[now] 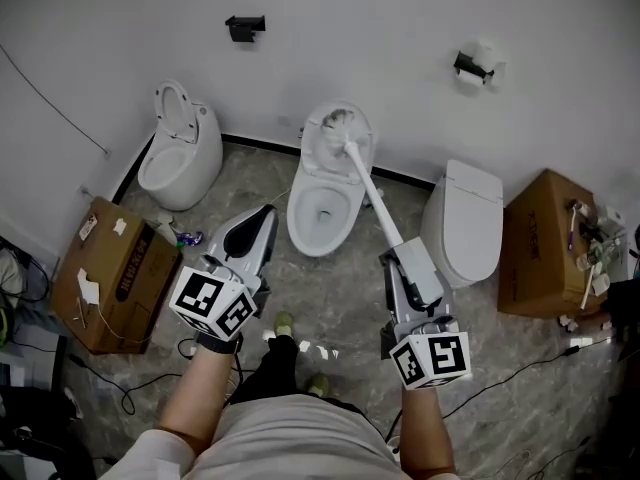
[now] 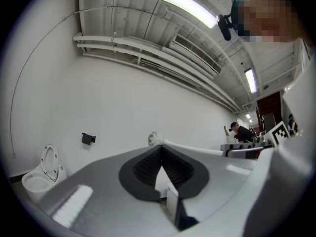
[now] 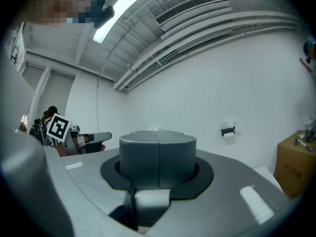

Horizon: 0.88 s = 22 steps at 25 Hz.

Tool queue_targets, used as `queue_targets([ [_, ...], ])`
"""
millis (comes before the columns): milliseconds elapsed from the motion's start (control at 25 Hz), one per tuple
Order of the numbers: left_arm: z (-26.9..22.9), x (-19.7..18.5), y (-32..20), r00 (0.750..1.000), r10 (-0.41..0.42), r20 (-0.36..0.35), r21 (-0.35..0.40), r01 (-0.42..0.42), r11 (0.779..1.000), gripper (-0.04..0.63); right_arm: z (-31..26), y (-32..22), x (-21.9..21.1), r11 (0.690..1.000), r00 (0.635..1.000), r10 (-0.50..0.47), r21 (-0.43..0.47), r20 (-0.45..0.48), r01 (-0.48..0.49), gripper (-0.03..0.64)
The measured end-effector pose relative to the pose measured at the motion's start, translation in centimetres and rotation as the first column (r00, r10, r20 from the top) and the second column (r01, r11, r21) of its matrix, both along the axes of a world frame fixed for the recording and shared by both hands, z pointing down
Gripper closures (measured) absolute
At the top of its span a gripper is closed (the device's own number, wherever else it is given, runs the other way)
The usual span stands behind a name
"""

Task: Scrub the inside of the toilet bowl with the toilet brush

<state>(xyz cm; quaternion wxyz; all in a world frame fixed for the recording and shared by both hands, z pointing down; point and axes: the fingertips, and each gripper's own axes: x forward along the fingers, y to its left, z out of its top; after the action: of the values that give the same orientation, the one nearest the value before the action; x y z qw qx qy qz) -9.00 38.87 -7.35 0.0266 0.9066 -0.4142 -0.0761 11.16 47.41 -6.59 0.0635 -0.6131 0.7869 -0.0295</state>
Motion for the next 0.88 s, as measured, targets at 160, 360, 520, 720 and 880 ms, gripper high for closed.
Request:
queue_targets([
  [160, 0.8, 0.2, -4.5, 1.000, 0.023, 0.002, 0.010, -0.023, 1.000, 0.591, 1.2, -4.0, -0.7, 0.999, 1.000, 0.009, -0.030, -0.013, -0.009, 0.454],
  [360, 2.5, -0.2, -11.8, 0.999, 0.049, 0.018, 0.016, -0.050, 0.999, 0.591, 3.1, -10.9, -2.2, 0.997, 1.000, 0.017, -0.077, -0.022, -0.019, 0.454],
  [520, 4.8, -1.2, -17.8, 0.996, 0.083, 0.031, -0.002, -0.083, 0.997, 0.591, 5.6, -16.1, -3.9, 0.989, 0.999, 0.024, -0.143, -0.027, -0.027, 0.454],
  [720, 7.5, -2.2, -23.7, 0.992, 0.121, 0.045, -0.003, -0.121, 0.993, 0.591, 9.1, -21.1, -5.0, 0.974, 0.998, 0.063, -0.216, -0.025, -0.067, 0.454],
  [880, 9.8, -2.3, -26.8, 0.989, 0.139, 0.047, -0.030, -0.138, 0.990, 0.591, 10.9, -24.0, -6.0, 0.964, 0.996, 0.070, -0.253, -0.061, -0.083, 0.454],
])
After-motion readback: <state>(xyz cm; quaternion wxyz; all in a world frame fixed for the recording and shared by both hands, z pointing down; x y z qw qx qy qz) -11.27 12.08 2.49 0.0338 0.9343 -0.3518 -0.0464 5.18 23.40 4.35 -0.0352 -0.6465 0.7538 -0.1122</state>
